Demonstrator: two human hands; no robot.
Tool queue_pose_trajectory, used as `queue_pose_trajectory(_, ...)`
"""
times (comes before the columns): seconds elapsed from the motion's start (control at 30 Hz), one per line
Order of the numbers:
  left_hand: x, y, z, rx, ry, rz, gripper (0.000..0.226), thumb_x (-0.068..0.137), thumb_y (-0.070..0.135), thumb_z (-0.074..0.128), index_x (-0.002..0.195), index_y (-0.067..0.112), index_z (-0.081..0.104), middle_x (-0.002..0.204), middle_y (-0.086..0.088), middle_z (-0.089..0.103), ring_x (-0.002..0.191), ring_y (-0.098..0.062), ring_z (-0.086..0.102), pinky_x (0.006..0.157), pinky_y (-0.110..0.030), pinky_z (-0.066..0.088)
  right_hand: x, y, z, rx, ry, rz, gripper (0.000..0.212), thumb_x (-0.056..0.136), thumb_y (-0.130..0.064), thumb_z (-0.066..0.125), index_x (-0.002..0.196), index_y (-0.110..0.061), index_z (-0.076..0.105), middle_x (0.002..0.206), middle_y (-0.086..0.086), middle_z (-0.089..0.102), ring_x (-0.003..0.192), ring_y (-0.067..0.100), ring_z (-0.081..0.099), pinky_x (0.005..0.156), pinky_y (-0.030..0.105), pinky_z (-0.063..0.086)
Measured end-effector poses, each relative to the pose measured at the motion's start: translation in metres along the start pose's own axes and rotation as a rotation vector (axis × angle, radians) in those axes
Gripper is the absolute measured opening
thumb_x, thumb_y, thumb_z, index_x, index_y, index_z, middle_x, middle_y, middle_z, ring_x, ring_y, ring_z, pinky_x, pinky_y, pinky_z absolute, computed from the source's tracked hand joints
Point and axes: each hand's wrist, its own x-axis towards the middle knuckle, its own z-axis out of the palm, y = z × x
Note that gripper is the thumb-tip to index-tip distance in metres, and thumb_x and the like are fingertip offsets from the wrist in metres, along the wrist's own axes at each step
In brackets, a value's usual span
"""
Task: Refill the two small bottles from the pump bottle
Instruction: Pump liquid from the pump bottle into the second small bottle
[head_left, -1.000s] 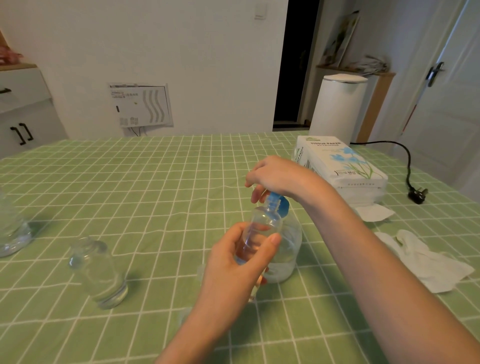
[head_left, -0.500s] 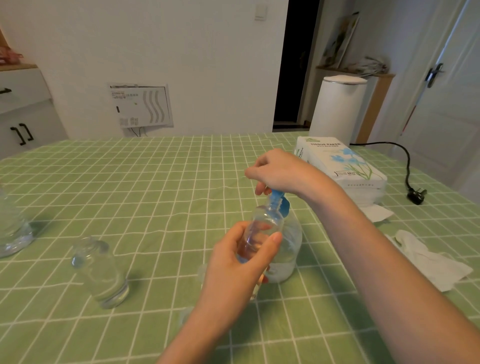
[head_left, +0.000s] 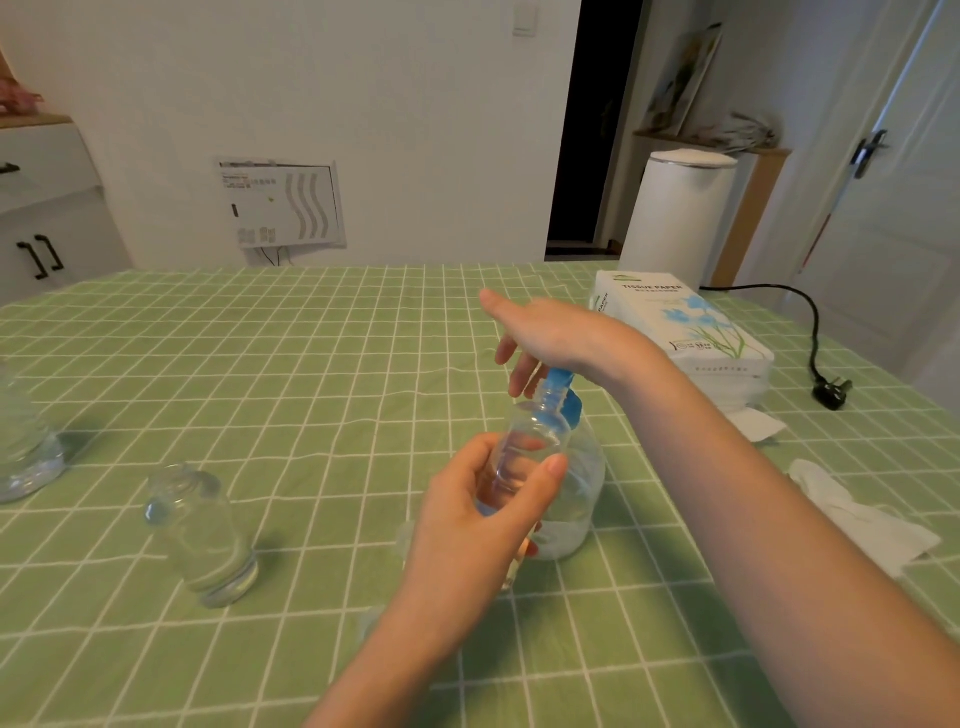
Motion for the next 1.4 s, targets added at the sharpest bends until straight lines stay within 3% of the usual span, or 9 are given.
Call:
queue_pose_trajectory(0.23, 0.000, -0.002, 0.000, 0.015, 0.007, -0.001, 0.040, 0.060, 0.050, 0.065, 0.087, 0.020, 0.068, 0.066, 0.008, 0.065, 0.056, -0.002, 0.055, 0.049, -0.016, 0.048, -0.001, 0.002, 0.004, -0.084, -0.036, 0.002, 0.067, 0.099, -0.051, 0.020, 0.106, -0.004, 0.068, 0.106, 0.013, 0.067, 0.102, 0.027, 0.058, 0.069, 0.032, 0.033)
queue_pose_trajectory(0.37, -0.001, -0.005, 0.000, 0.033, 0.018, -0.012, 0.040, 0.060, 0.050, 0.065, 0.085, 0.019, 0.068, 0.066, 0.005, 0.064, 0.057, -0.006, 0.054, 0.049, -0.019, 0.049, -0.001, 0.006, 0.008, -0.080, -0.053, 0.028, 0.065, 0.099, -0.050, 0.021, 0.105, -0.005, 0.067, 0.109, 0.012, 0.066, 0.091, 0.024, 0.057, 0.058, 0.026, 0.033)
queue_pose_trajectory(0.47, -0.001, -0.007, -0.001, 0.038, 0.028, -0.014, 0.041, 0.060, 0.050, 0.066, 0.085, 0.017, 0.067, 0.066, 0.002, 0.063, 0.058, -0.010, 0.054, 0.050, -0.023, 0.048, -0.001, 0.007, 0.011, -0.077, -0.050, 0.029, 0.065, 0.099, -0.050, 0.022, 0.104, -0.004, 0.068, 0.107, 0.013, 0.067, 0.078, 0.023, 0.056, 0.058, 0.026, 0.036)
queue_pose_trajectory(0.57, -0.001, -0.007, -0.001, 0.045, 0.022, -0.013, 0.042, 0.060, 0.052, 0.066, 0.086, 0.019, 0.068, 0.066, 0.004, 0.065, 0.058, -0.008, 0.055, 0.051, -0.020, 0.048, -0.002, 0.006, 0.010, -0.067, -0.040, 0.024, 0.064, 0.099, -0.050, 0.022, 0.106, -0.004, 0.067, 0.102, 0.011, 0.067, 0.091, 0.025, 0.058, 0.057, 0.023, 0.033)
queue_pose_trajectory(0.8, -0.001, -0.003, -0.001, 0.028, 0.003, -0.009, 0.037, 0.062, 0.050, 0.065, 0.086, 0.023, 0.069, 0.066, 0.008, 0.066, 0.058, -0.003, 0.055, 0.050, -0.017, 0.047, -0.003, 0.000, 0.002, -0.088, -0.015, 0.008, 0.065, 0.099, -0.052, 0.023, 0.110, -0.003, 0.066, 0.105, 0.015, 0.069, 0.096, 0.026, 0.059, 0.060, 0.030, 0.033)
queue_pose_trajectory(0.93, 0.000, -0.002, -0.001, 0.042, 0.001, -0.011, 0.038, 0.062, 0.048, 0.064, 0.089, 0.022, 0.068, 0.068, 0.010, 0.067, 0.058, -0.001, 0.057, 0.049, -0.016, 0.049, -0.004, -0.001, 0.003, -0.085, -0.025, 0.006, 0.063, 0.100, -0.048, 0.023, 0.108, -0.004, 0.067, 0.105, 0.012, 0.067, 0.100, 0.026, 0.058, 0.069, 0.032, 0.034)
queue_pose_trajectory(1.07, -0.001, -0.004, 0.000, 0.046, 0.015, -0.015, 0.042, 0.060, 0.049, 0.064, 0.088, 0.018, 0.067, 0.066, 0.005, 0.064, 0.056, -0.005, 0.054, 0.048, -0.018, 0.049, -0.005, 0.002, 0.007, -0.081, -0.037, 0.010, 0.059, 0.100, -0.046, 0.024, 0.109, -0.004, 0.065, 0.093, 0.005, 0.063, 0.088, 0.023, 0.054, 0.057, 0.023, 0.033)
queue_pose_trajectory(1.3, -0.001, -0.008, -0.001, 0.061, 0.020, -0.018, 0.044, 0.060, 0.053, 0.064, 0.087, 0.019, 0.067, 0.066, 0.007, 0.063, 0.060, -0.005, 0.055, 0.052, -0.022, 0.050, -0.005, 0.003, 0.009, -0.090, -0.036, 0.009, 0.060, 0.100, -0.046, 0.026, 0.108, -0.003, 0.066, 0.103, 0.011, 0.068, 0.088, 0.025, 0.057, 0.059, 0.024, 0.035)
queue_pose_trajectory(1.4, -0.001, -0.007, -0.001, 0.043, 0.013, -0.012, 0.041, 0.060, 0.052, 0.064, 0.087, 0.021, 0.068, 0.066, 0.009, 0.065, 0.059, -0.004, 0.055, 0.050, -0.019, 0.050, -0.005, 0.000, 0.003, -0.113, -0.031, 0.012, 0.060, 0.099, -0.048, 0.027, 0.112, -0.003, 0.065, 0.108, 0.014, 0.067, 0.102, 0.028, 0.059, 0.064, 0.031, 0.037)
